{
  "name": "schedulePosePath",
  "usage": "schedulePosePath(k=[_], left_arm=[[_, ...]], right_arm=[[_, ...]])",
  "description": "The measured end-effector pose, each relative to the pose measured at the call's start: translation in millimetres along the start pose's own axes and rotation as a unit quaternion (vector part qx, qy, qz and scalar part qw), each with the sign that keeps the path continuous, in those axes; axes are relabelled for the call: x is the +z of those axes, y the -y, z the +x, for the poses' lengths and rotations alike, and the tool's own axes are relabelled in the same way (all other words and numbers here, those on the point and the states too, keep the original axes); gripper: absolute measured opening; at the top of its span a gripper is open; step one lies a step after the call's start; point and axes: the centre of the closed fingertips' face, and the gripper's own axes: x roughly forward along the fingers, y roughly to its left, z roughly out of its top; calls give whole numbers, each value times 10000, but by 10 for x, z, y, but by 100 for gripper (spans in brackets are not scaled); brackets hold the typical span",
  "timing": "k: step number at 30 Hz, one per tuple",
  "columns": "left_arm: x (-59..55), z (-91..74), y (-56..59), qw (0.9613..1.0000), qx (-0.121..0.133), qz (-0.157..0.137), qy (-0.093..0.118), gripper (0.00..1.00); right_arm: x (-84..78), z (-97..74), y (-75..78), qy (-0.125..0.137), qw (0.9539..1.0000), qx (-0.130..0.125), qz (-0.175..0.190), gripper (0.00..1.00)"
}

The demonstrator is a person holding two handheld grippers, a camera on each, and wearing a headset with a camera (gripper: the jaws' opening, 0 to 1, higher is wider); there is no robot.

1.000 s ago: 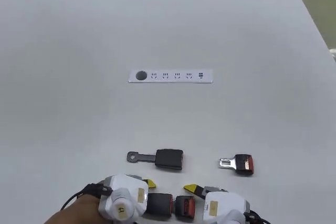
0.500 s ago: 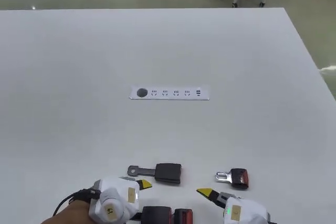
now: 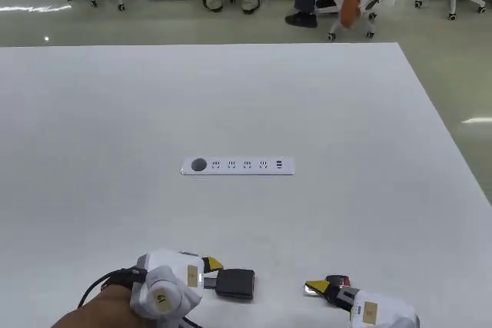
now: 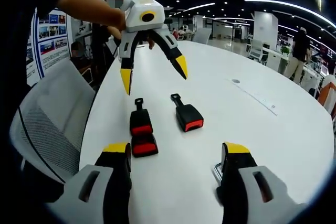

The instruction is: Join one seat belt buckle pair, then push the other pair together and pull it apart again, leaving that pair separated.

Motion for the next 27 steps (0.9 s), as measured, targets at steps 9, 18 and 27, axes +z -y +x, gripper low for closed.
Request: schedulePosePath(k=[9,18,27], left_arm=[[-23,116,-233,9997,-51,170,-160,71],[-159,286,-525,9990,-113,262,-340,69],[-436,617,-632,9978,-318,161,-566,66]], right_arm=[[-209,-138,328,-228,9997,7,-46,67],[-406,-118,632,-467,9989,67,5,66],[-670,-62,844,-764,9967,273,17,64]])
